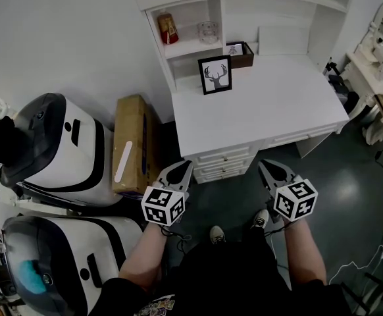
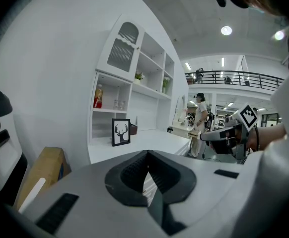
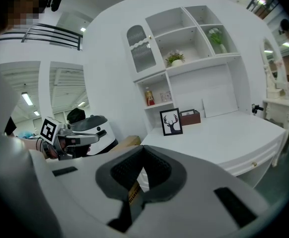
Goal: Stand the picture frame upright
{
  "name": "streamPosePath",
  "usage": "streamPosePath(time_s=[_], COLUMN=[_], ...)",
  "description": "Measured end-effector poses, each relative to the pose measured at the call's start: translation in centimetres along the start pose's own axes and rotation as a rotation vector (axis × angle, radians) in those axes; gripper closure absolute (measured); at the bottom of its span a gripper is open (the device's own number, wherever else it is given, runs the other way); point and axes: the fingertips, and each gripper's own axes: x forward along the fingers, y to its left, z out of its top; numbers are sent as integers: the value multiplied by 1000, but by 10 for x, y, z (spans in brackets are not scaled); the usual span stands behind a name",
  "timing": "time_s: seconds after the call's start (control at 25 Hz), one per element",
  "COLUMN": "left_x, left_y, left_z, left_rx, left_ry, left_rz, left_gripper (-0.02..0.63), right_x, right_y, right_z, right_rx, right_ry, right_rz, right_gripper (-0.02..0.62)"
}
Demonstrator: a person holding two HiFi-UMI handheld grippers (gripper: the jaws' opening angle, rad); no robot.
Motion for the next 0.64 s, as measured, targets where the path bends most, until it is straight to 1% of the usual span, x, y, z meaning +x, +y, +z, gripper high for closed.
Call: streamPosePath(time_s=[0.64], left_x=[5], left_y=[-6], left_z=[2], left_rx=[2], left_ry=[-6], left_rz=[-7], left_gripper=[600], right_x=[-4], right_y=[-6], right_z=[3], right_rx=[-1], right_ry=[-9], right_rz=[-8], right_gripper=[592])
